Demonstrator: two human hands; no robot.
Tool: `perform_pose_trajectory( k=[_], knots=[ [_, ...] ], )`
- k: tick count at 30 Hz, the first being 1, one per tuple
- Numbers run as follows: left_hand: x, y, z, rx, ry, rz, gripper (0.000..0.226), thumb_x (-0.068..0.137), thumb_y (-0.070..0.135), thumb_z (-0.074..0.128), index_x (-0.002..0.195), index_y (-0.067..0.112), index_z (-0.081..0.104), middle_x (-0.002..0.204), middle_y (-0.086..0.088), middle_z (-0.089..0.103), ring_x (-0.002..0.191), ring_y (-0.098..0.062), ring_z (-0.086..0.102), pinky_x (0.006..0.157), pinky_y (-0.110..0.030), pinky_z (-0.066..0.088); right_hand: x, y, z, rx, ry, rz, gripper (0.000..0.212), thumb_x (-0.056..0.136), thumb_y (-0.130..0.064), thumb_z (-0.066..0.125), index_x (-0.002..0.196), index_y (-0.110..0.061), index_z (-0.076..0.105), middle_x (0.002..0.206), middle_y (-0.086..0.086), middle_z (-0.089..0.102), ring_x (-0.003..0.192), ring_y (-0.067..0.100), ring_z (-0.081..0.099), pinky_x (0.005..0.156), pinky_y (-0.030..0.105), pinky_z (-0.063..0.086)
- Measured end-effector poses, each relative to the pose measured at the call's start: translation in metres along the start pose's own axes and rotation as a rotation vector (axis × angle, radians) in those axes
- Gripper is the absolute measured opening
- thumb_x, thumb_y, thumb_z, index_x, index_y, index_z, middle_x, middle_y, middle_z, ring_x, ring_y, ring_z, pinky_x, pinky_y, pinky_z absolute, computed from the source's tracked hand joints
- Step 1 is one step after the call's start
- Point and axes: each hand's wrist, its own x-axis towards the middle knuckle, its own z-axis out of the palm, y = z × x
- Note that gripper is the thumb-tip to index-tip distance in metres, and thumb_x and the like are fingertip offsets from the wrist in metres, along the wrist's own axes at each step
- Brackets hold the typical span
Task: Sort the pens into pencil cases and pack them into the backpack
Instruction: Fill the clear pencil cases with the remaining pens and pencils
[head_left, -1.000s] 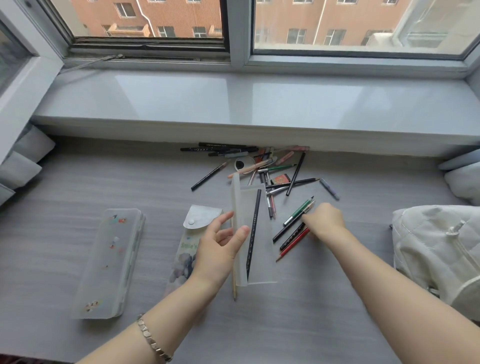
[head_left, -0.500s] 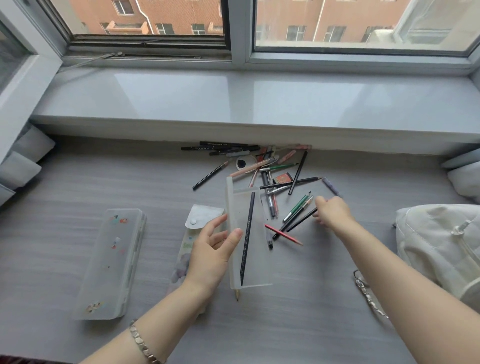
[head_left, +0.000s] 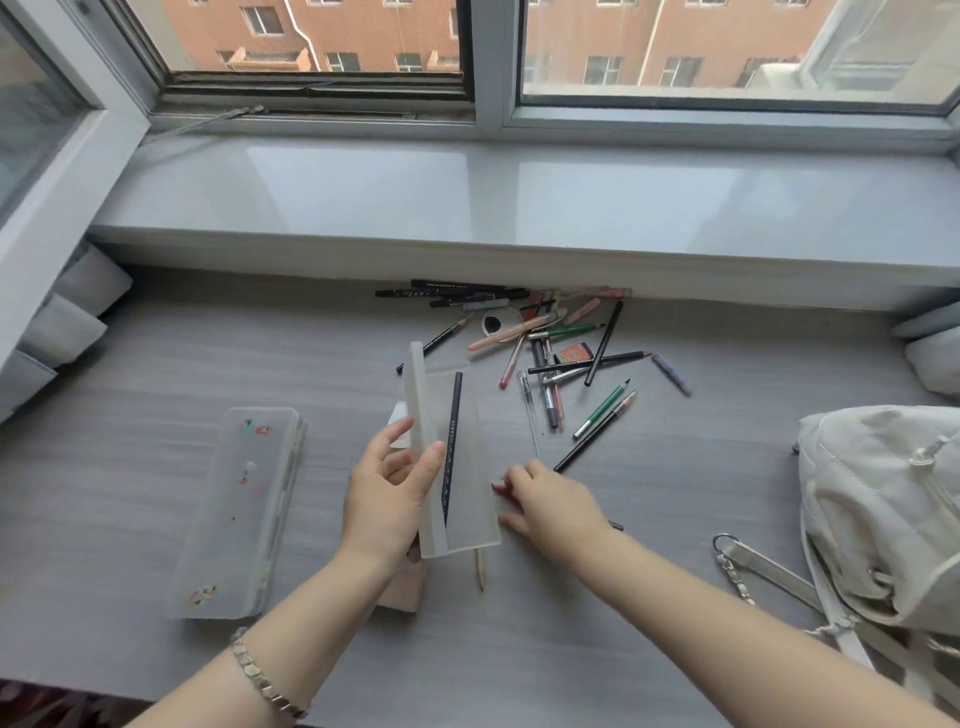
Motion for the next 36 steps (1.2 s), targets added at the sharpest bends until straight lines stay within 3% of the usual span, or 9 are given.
perform_pose_trajectory(
  k=[5,10,13,16,20,24,26,31,36],
  knots=[
    [-0.008,-0.001,-0.012,0.006,0.010,-0.010,0.043,0.081,0.025,0.067,0.121,0.029,0.053,0.113,-0.013,0.066,0.109,-0.030,0.061,0.096,-0.049,0.045,-0.001,-0.001,0.011,0.113,0.071,0.143,0.022,0.094,-0.024,0.041,0.105,-0.007,0.051,0.116,0.014,0.056,0.105,0.031,0.056,0.081,0.037,0.043],
    [-0.014,-0.005,-0.010,0.009,-0.007,-0.035,0.044,0.063,0.044,0.078,0.102,0.044,0.059,0.112,-0.012,0.066,0.108,-0.027,0.062,0.098,-0.049,0.047,-0.005,0.009,-0.027,0.835,0.246,0.303,0.006,0.089,-0.009,0.042,0.086,-0.013,0.038,0.077,0.006,0.049,0.070,0.025,0.047,0.059,0.032,0.035],
    [-0.016,-0.008,-0.002,0.032,-0.074,-0.064,0.046,0.054,0.052,0.077,0.097,0.047,0.060,0.108,-0.012,0.068,0.105,-0.026,0.064,0.096,-0.050,0.049,-0.010,-0.007,-0.050,1.313,0.367,0.201,0.016,0.092,0.000,0.032,0.094,-0.015,0.038,0.071,0.003,0.041,0.059,0.015,0.044,0.053,0.023,0.038],
    [-0.024,-0.008,0.007,0.049,-0.143,-0.043,0.032,0.075,0.027,0.074,0.099,0.040,0.059,0.106,-0.014,0.068,0.097,-0.018,0.066,0.087,-0.027,0.053,-0.015,-0.029,-0.049,1.384,0.508,0.147,0.032,0.092,0.006,0.030,0.115,-0.017,0.034,0.076,0.001,0.047,0.067,0.012,0.055,0.063,0.022,0.051],
    [-0.024,-0.011,0.007,0.031,-0.133,0.001,0.034,0.080,0.020,0.069,0.111,0.031,0.058,0.106,-0.011,0.067,0.094,-0.007,0.064,0.074,-0.006,0.051,-0.022,-0.048,-0.025,1.202,0.372,0.153,0.043,0.091,0.003,0.039,0.130,-0.015,0.036,0.087,-0.004,0.050,0.082,0.007,0.059,0.088,0.025,0.051],
    [-0.016,-0.006,-0.007,-0.019,-0.064,0.010,0.037,0.083,0.025,0.066,0.118,0.028,0.056,0.104,-0.012,0.069,0.099,-0.025,0.066,0.092,-0.045,0.051,-0.019,-0.049,-0.029,0.976,0.386,0.009,0.054,0.091,-0.009,0.051,0.140,-0.012,0.030,0.115,-0.015,0.048,0.112,0.003,0.048,0.103,0.020,0.037],
    [-0.009,-0.002,-0.015,-0.067,-0.004,0.029,0.037,0.086,0.022,0.062,0.122,0.021,0.053,0.097,-0.008,0.069,0.090,-0.022,0.066,0.084,-0.038,0.054,-0.007,-0.043,-0.036,0.965,0.440,-0.013,0.049,0.094,-0.009,0.047,0.140,-0.008,0.032,0.130,-0.001,0.047,0.124,0.010,0.044,0.107,0.023,0.033],
    [0.003,0.007,-0.035,-0.129,0.152,0.070,0.039,0.091,0.024,0.055,0.129,0.020,0.048,0.087,0.012,0.060,0.076,0.003,0.056,0.068,-0.020,0.045,0.017,-0.015,-0.027,0.688,0.564,0.119,0.036,0.087,0.009,0.039,0.115,-0.003,0.058,0.116,0.014,0.057,0.109,0.024,0.056,0.091,0.020,0.039],
    [0.007,0.004,-0.042,-0.151,0.195,0.047,0.041,0.090,0.023,0.056,0.130,0.017,0.049,0.091,0.010,0.062,0.080,-0.003,0.059,0.086,-0.034,0.048,0.011,-0.019,0.005,0.119,0.106,-0.304,0.027,0.080,0.000,0.050,0.101,-0.014,0.062,0.099,0.008,0.056,0.088,0.025,0.055,0.069,0.031,0.043]
  ],
)
